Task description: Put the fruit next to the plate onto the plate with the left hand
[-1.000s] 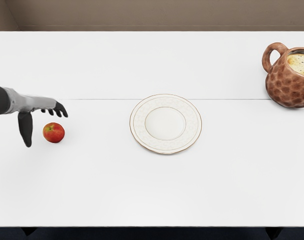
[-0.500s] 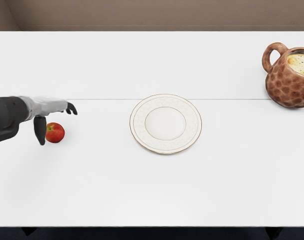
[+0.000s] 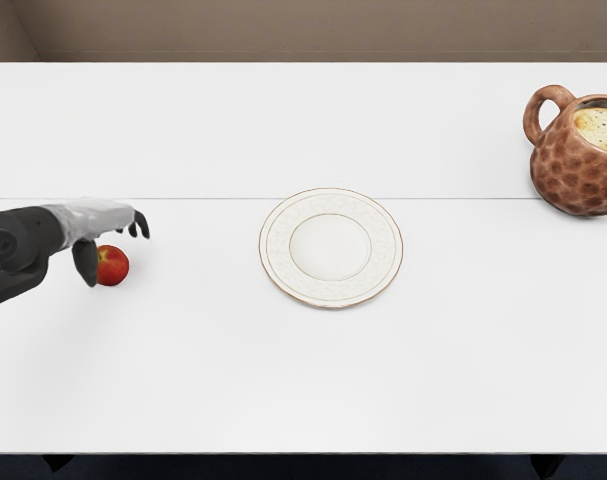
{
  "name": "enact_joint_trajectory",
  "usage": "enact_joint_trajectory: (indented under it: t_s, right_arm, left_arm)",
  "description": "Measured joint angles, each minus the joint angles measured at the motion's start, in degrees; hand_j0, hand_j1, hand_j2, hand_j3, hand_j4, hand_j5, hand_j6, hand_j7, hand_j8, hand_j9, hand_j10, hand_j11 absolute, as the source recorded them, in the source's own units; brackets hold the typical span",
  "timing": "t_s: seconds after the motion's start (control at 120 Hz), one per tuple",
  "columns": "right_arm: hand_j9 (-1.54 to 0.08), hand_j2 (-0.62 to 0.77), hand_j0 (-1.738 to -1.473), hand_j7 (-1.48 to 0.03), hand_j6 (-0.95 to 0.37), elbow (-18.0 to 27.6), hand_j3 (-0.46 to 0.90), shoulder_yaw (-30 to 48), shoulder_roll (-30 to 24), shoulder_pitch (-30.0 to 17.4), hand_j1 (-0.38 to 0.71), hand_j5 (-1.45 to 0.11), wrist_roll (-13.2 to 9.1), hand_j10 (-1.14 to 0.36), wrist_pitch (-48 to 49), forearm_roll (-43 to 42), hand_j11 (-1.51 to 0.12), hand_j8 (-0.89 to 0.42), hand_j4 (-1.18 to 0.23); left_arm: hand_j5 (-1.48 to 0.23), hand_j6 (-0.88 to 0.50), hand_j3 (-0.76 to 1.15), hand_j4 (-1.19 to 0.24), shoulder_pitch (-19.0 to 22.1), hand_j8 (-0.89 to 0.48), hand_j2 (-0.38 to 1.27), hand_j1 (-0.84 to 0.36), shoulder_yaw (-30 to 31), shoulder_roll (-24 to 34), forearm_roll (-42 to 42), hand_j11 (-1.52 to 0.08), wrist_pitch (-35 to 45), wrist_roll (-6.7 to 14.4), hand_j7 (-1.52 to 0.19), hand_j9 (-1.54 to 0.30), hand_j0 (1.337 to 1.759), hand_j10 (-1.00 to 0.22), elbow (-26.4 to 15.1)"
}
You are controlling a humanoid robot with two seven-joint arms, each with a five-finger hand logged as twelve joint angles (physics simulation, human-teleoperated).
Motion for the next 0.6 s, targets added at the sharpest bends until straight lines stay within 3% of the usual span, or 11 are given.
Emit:
enact_joint_trajectory:
  t_s: [0.317,0.467,0.583,0.6]
  right_arm:
    - [-0.04,-0.01,-1.658,-0.04,-0.03,0.00,0.00,0.00,0.00,0.00,-0.31,-0.04,0.00,-0.03,0.00,0.00,-0.04,-0.03,-0.03]
    - [-0.04,-0.01,-1.658,-0.04,-0.03,0.00,0.00,0.00,0.00,0.00,-0.31,-0.04,0.00,-0.03,0.00,0.00,-0.04,-0.03,-0.03]
    - [-0.04,-0.01,-1.658,-0.04,-0.03,0.00,0.00,0.00,0.00,0.00,-0.31,-0.04,0.00,-0.03,0.00,0.00,-0.04,-0.03,-0.03]
    - [-0.04,-0.01,-1.658,-0.04,-0.03,0.00,0.00,0.00,0.00,0.00,-0.31,-0.04,0.00,-0.03,0.00,0.00,-0.04,-0.03,-0.03]
  left_arm:
    - [-0.49,-0.38,0.00,-0.38,2.71,-0.38,0.07,-0.09,1.30,-3.22,0.26,-0.49,2.71,0.31,-0.49,-0.49,1.658,-0.38,2.69]
    - [-0.54,-0.40,0.00,-0.40,4.19,-0.40,0.16,-0.21,1.81,-4.71,0.31,-0.54,3.28,0.57,-0.54,-0.54,1.657,-0.40,3.91]
    - [-0.58,-0.43,0.00,-0.44,4.55,-0.44,0.14,-0.22,2.00,-5.26,0.28,-0.58,3.44,0.54,-0.57,-0.58,1.657,-0.44,4.63]
    - [-0.58,-0.38,0.00,-0.45,4.64,-0.44,0.13,-0.23,2.04,-5.36,0.32,-0.59,3.48,0.54,-0.67,-0.59,1.657,-0.45,4.73]
